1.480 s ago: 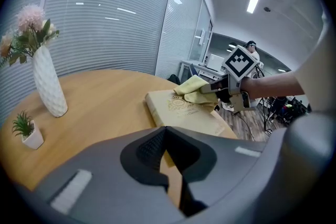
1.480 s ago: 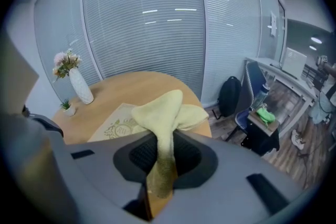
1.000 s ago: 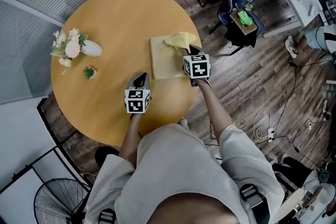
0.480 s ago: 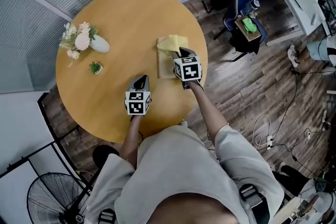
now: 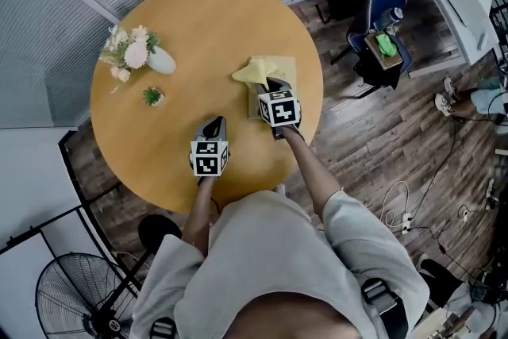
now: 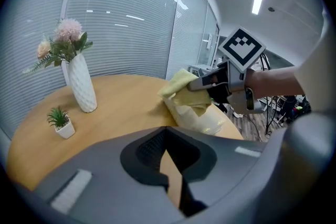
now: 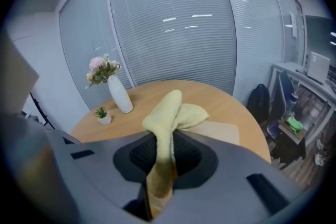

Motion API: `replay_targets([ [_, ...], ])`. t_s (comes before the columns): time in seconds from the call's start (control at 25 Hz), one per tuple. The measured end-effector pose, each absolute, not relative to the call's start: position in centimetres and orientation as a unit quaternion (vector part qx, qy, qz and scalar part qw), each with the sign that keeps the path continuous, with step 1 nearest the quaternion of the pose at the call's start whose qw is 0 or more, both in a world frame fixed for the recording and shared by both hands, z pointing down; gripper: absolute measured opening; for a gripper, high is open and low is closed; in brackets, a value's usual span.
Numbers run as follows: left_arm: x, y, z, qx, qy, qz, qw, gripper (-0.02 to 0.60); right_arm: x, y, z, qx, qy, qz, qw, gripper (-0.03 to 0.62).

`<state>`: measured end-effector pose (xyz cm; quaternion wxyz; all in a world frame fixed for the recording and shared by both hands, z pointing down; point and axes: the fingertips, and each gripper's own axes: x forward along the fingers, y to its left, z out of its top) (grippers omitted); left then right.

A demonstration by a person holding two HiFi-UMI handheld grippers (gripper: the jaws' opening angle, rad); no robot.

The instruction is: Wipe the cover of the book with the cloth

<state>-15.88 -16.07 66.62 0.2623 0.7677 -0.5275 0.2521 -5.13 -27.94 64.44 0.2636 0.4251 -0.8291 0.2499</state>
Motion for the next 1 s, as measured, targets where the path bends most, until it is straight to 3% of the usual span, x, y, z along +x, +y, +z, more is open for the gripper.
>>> replay_targets([
  [1.0, -16.1, -16.4, 68.5, 0.759, -0.523, 0.260, 0.288, 0.009, -4.8, -27.2, 71.1, 0.411, -0.803, 0.299, 0.312, 0.067],
])
